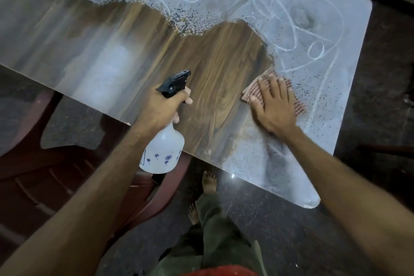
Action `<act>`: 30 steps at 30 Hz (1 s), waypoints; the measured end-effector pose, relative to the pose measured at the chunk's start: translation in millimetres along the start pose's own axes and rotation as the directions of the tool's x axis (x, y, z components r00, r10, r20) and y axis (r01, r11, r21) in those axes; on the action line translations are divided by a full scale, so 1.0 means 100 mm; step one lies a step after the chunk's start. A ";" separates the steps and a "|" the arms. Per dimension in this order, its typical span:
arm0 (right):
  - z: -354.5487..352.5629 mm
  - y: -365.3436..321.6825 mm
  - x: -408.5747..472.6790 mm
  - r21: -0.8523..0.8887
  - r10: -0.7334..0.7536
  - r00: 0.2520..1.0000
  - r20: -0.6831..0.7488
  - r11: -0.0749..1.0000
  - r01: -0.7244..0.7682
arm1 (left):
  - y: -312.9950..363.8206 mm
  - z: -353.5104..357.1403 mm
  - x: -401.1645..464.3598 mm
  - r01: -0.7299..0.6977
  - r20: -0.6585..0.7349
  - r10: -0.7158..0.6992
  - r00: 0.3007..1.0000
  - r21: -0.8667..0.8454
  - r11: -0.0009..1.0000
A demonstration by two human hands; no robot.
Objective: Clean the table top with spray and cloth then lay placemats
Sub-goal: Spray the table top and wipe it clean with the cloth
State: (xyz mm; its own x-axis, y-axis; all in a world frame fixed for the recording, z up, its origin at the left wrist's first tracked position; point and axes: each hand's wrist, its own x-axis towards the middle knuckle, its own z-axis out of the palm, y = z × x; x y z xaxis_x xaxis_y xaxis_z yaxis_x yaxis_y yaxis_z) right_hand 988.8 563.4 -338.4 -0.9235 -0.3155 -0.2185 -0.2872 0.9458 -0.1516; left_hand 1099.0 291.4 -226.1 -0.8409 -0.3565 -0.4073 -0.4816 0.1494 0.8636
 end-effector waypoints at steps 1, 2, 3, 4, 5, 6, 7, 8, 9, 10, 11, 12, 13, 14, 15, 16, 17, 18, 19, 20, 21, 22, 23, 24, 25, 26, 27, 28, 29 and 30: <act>0.00 -0.04 0.09 0.021 0.048 0.999 -0.005 0.999 -0.048 | -0.03 -0.01 -0.06 -0.001 0.001 0.001 1.000 0.004 1.000; 0.02 -0.12 0.14 0.028 0.080 0.997 -0.008 0.996 -0.079 | -0.07 -0.01 -0.11 -0.003 0.003 0.003 1.000 0.010 1.000; 0.05 -0.23 0.16 0.026 0.086 0.996 -0.004 0.996 -0.086 | -0.11 -0.01 -0.15 -0.003 0.004 0.003 1.000 0.017 1.000; 0.09 -0.37 0.12 0.022 0.064 0.998 0.000 0.998 -0.064 | -0.15 0.00 -0.21 -0.004 0.006 0.004 1.000 0.023 1.000; 0.13 -0.51 0.06 0.017 0.013 1.000 0.004 1.000 -0.013 | -0.17 0.00 -0.24 -0.003 0.004 0.003 1.000 0.027 1.000; 0.19 -0.66 -0.04 0.013 -0.051 0.999 0.003 0.999 0.051 | -0.19 0.00 -0.26 -0.003 0.003 0.003 1.000 0.030 1.000; 0.26 -0.79 -0.20 0.010 -0.108 0.994 -0.004 0.994 0.108 | -0.21 0.01 -0.29 -0.006 0.005 0.006 1.000 0.035 0.999; 0.32 -0.89 -0.38 0.007 -0.158 0.987 -0.007 0.987 0.158 | -0.22 0.03 -0.33 -0.009 0.010 0.009 1.000 0.036 0.999; 0.37 -0.96 -0.56 0.004 -0.204 0.979 -0.003 0.979 0.204 | -0.22 0.04 -0.35 -0.013 0.014 0.012 1.000 0.034 0.999; 0.42 -0.99 -0.74 0.002 -0.243 0.970 0.000 0.970 0.243 | -0.23 0.06 -0.39 -0.018 0.019 0.018 1.000 0.034 0.999; 0.45 -0.97 -0.91 0.003 -0.276 0.961 0.006 0.961 0.276 | -0.23 0.07 -0.43 -0.023 0.021 0.022 1.000 0.040 0.999; 0.46 -0.92 -1.06 0.005 -0.297 0.955 0.017 0.955 0.297 | -0.24 0.07 -0.46 -0.026 0.023 0.025 0.999 0.047 0.999; 0.47 -0.83 -1.17 0.003 -0.304 0.952 0.033 0.953 0.304 | -0.24 0.07 -0.50 -0.025 0.024 0.024 0.999 0.050 0.998; 0.46 -0.71 -1.23 -0.009 -0.296 0.954 0.053 0.955 0.297 | -0.25 0.07 -0.53 -0.021 0.024 0.020 1.000 0.045 0.999; 0.43 -0.59 -1.27 -0.027 -0.270 0.961 0.068 0.962 0.272 | -0.26 0.07 -0.56 -0.018 0.026 0.017 1.000 0.039 0.999; 0.39 -0.47 -1.26 -0.040 -0.227 0.971 0.069 0.972 0.230 | -0.27 0.06 -0.59 -0.019 0.030 0.018 0.999 0.037 0.999; 0.36 -0.38 -1.21 -0.039 -0.174 0.983 0.053 0.984 0.176 | -0.28 0.06 -0.61 -0.022 0.035 0.021 0.999 0.039 0.999; 0.33 -0.31 -1.12 -0.022 -0.115 0.993 0.032 0.993 0.115 | -0.30 0.05 -0.64 -0.028 0.038 0.026 0.999 0.040 0.999; 0.30 -0.29 -1.01 0.003 -0.059 0.998 0.015 0.998 0.059 | -0.31 0.04 -0.65 -0.032 0.039 0.030 0.999 0.037 0.999; 0.27 -0.31 -0.90 0.026 -0.017 1.000 -0.002 1.000 0.017 | -0.33 0.04 -0.67 -0.036 0.040 0.035 0.999 0.033 0.999; 0.26 -0.39 -0.81 0.039 0.009 1.000 -0.010 0.999 -0.009 | -0.34 0.04 -0.69 -0.040 0.041 0.039 0.998 0.031 0.999; 0.26 -0.51 -0.74 0.040 0.016 1.000 -0.010 0.999 -0.015 | -0.35 0.04 -0.70 -0.043 0.043 0.042 0.998 0.031 0.999; 0.27 -0.64 -0.70 0.038 0.000 1.000 -0.001 0.999 0.000 | -0.36 0.05 -0.71 -0.046 0.045 0.044 0.998 0.031 0.998; 0.30 -0.79 -0.71 0.031 -0.036 0.999 0.010 0.999 0.036 | -0.36 0.05 -0.72 -0.050 0.048 0.049 0.998 0.030 0.998; 0.34 -0.91 -0.76 0.022 -0.082 0.997 0.018 0.996 0.081 | -0.37 0.06 -0.73 -0.057 0.051 0.055 0.997 0.030 0.998; 0.38 -1.00 -0.85 0.009 -0.126 0.992 0.020 0.992 0.126 | -0.37 0.07 -0.74 -0.063 0.055 0.062 0.997 0.030 0.998; 0.42 -1.03 -0.96 -0.002 -0.164 0.986 0.016 0.986 0.164 | -0.36 0.07 -0.75 -0.069 0.060 0.068 0.996 0.029 0.997; 0.45 -1.02 -1.07 -0.005 -0.195 0.981 0.013 0.981 0.195 | -0.35 0.08 -0.76 -0.074 0.063 0.072 0.995 0.030 0.997; 0.46 -0.97 -1.18 0.001 -0.219 0.976 0.013 0.976 0.219 | -0.34 0.08 -0.76 -0.076 0.063 0.074 0.995 0.031 0.997; 0.48 -0.88 -1.29 0.011 -0.233 0.972 0.016 0.972 0.233 | -0.33 0.07 -0.77 -0.076 0.062 0.074 0.995 0.035 0.996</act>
State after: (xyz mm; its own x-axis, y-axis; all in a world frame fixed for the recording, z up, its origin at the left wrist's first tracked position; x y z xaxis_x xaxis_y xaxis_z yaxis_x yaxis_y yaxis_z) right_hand 1145.5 517.0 -342.6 -0.8270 -0.5282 -0.1926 -0.4915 0.8455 -0.2087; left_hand 1177.3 320.6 -225.4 -0.8878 -0.2863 -0.3605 -0.4249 0.2084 0.8809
